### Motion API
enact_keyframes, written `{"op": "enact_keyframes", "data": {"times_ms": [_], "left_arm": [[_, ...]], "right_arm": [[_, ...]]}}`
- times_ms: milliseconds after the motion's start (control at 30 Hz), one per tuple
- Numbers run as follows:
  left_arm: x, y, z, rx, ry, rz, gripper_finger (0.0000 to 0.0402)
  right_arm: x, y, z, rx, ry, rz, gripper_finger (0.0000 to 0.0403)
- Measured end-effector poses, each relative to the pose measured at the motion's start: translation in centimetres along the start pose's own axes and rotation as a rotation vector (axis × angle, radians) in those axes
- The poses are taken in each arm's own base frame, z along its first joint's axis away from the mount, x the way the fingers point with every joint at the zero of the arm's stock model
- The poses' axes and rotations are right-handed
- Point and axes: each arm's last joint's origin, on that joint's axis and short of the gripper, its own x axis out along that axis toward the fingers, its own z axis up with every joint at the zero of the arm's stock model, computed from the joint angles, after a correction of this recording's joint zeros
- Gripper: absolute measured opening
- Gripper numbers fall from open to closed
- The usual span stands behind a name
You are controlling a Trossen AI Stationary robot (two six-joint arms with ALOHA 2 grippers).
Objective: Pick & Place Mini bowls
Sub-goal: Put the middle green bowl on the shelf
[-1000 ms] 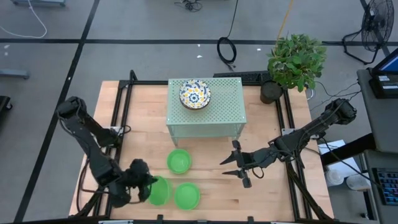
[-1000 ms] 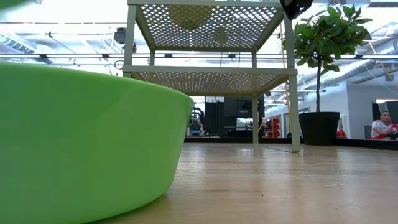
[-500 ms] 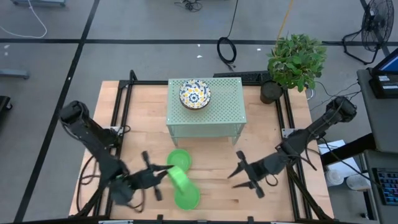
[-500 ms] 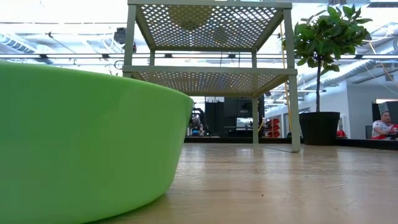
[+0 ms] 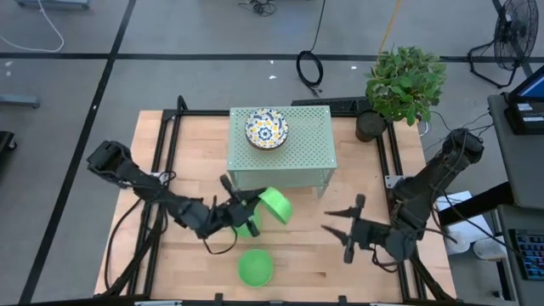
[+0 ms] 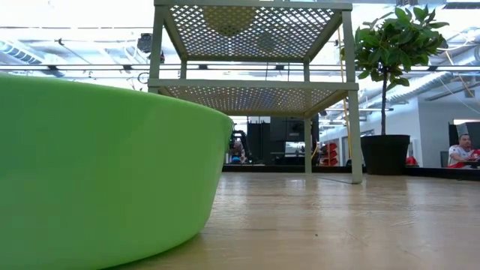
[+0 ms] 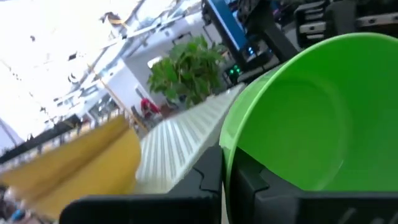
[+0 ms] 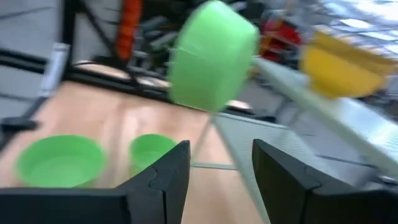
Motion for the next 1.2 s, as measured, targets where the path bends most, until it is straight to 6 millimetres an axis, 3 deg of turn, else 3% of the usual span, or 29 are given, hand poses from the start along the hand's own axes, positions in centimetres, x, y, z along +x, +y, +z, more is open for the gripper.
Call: {"op": "enact_keyframes", "data": {"times_ms": [333,533,700,900,1200], "left_arm": [[2.5,2.0,1.8,0.064,-0.068,0.016,0.0004],[4.0,2.8,2.6,0.056,-0.105,0.027,0.0004],[5.8,1.4,2.9,0.179,-0.08,0.051,0.0004],[7.9,-0.7,3.8,0.361,0.037,0.15,0.0003],[9.0,-1.5,5.2,0.403,0.127,0.233,0.0003]], "right_arm": [[0.2,0.9,-0.4,0.014,0.002,-0.085,0.016],[2.3,1.6,-0.1,-0.024,-0.032,-0.149,0.016],[4.5,2.1,0.1,-0.132,-0.041,-0.287,0.016],[6.2,2.6,0.4,-0.218,0.075,-0.488,0.016],[6.3,1.6,1.6,-0.126,0.087,-0.542,0.014]]}}
